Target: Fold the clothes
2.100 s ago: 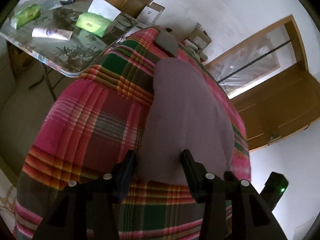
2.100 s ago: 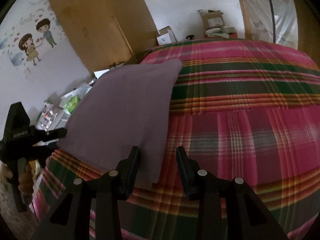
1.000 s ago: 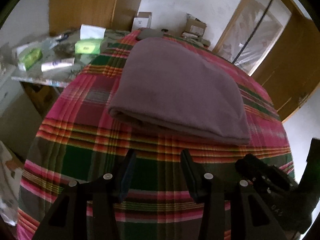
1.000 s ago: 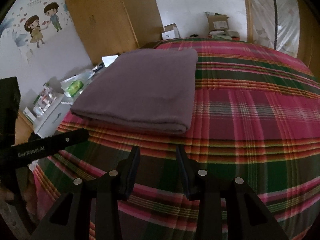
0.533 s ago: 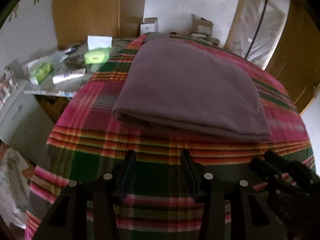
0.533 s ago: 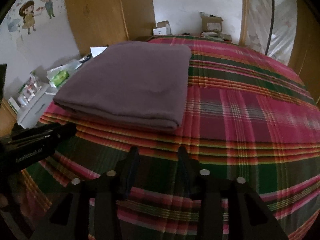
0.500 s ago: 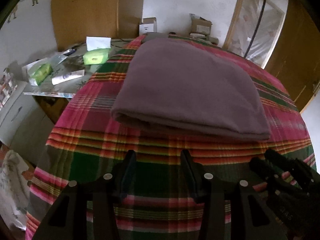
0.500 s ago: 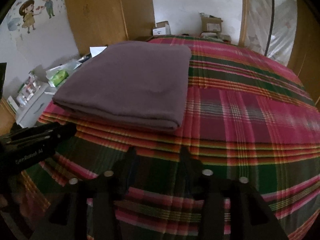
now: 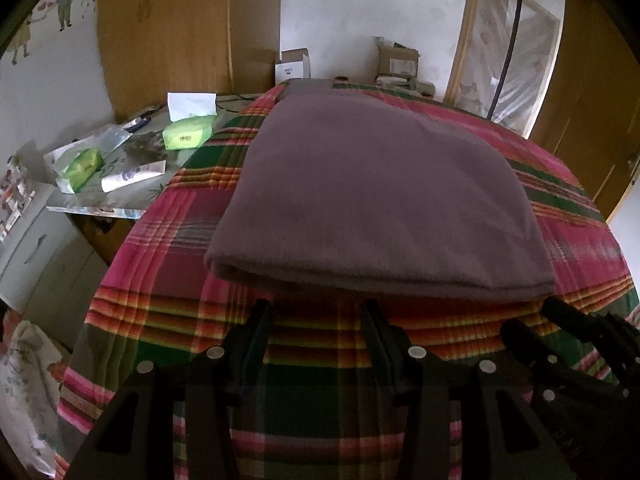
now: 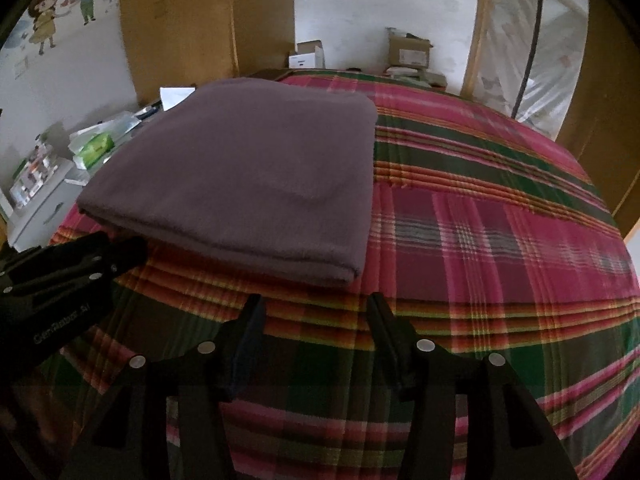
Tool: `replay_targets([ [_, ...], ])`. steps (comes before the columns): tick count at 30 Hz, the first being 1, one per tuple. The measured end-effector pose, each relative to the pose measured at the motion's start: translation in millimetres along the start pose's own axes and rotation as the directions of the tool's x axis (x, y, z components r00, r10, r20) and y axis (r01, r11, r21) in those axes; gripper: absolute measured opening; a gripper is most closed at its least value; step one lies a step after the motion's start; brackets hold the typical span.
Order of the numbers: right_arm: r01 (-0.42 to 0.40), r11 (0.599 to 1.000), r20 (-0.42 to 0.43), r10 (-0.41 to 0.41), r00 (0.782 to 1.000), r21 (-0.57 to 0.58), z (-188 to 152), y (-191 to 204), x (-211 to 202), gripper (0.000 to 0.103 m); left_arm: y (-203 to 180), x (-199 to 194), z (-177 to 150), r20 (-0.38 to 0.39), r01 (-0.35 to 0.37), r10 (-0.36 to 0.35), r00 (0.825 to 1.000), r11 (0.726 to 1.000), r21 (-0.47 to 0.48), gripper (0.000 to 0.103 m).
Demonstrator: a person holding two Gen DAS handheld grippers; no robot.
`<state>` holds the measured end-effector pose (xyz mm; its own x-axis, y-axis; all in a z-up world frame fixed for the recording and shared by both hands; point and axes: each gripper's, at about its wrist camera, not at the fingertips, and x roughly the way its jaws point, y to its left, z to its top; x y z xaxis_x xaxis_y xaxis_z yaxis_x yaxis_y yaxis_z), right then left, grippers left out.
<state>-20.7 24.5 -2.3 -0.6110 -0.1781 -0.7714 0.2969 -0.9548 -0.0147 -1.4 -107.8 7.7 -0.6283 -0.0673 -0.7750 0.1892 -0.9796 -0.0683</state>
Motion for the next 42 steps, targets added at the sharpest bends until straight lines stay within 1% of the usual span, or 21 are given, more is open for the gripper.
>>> replay_targets([
  [2, 0.006, 1.000, -0.003, -0.006, 1.000, 0.011, 1.6, -1.3, 1.8, 0.065, 1.3, 1.4, 1.9, 0.006, 0.002, -0.002, 1.000, 1.000, -0.006, 0.046],
  [3, 0.008, 1.000, -0.005, -0.008, 1.000, 0.016, 2.3, -2.1, 2.6, 0.067, 0.6, 2.3, 2.1, 0.010, -0.005, 0.005, 1.000, 1.000, 0.001, 0.046],
  [7, 0.016, 1.000, -0.007, -0.016, 1.000, 0.018, 3.7, -2.6, 3.8, 0.068, -4.1, 4.5, 2.0, 0.008, -0.034, 0.034, 0.999, 0.999, 0.027, 0.047],
  [12, 0.019, 1.000, -0.008, -0.019, 1.000, 0.019, 3.6, -2.4, 4.2, 0.069, -5.8, 4.4, 0.9, 0.007, -0.045, 0.045, 0.999, 0.998, 0.034, 0.048],
  [15, 0.033, 0.999, -0.013, -0.032, 0.999, 0.032, 4.4, -3.1, 6.0, 0.075, -5.8, 4.4, 0.8, 0.007, -0.047, 0.047, 0.999, 0.998, 0.033, 0.048],
  [18, 0.033, 0.999, -0.014, -0.032, 0.999, 0.034, 3.9, -3.9, 6.4, 0.076, -4.2, 5.2, 1.0, 0.004, -0.061, 0.061, 0.998, 0.998, 0.026, 0.053],
  [20, 0.033, 0.999, -0.013, -0.032, 0.999, 0.036, 3.6, -4.6, 6.4, 0.076, -0.9, 6.4, 1.4, 0.000, -0.073, 0.073, 0.997, 0.997, 0.011, 0.063],
  [22, 0.034, 0.999, -0.013, -0.034, 0.999, 0.037, 3.6, -3.7, 6.4, 0.076, 2.2, 6.6, 0.9, -0.001, -0.066, 0.066, 0.998, 0.998, -0.003, 0.064],
  [25, 0.037, 0.998, -0.013, -0.037, 0.999, 0.040, 3.7, -2.0, 6.6, 0.076, 1.2, 7.3, 1.3, -0.002, -0.075, 0.075, 0.997, 0.997, 0.004, 0.064],
  [42, 0.040, 0.998, -0.013, -0.039, 0.999, 0.045, 3.7, -1.1, 7.1, 0.076, 2.7, 9.2, 3.0, -0.004, -0.073, 0.073, 0.997, 0.997, 0.003, 0.065],
])
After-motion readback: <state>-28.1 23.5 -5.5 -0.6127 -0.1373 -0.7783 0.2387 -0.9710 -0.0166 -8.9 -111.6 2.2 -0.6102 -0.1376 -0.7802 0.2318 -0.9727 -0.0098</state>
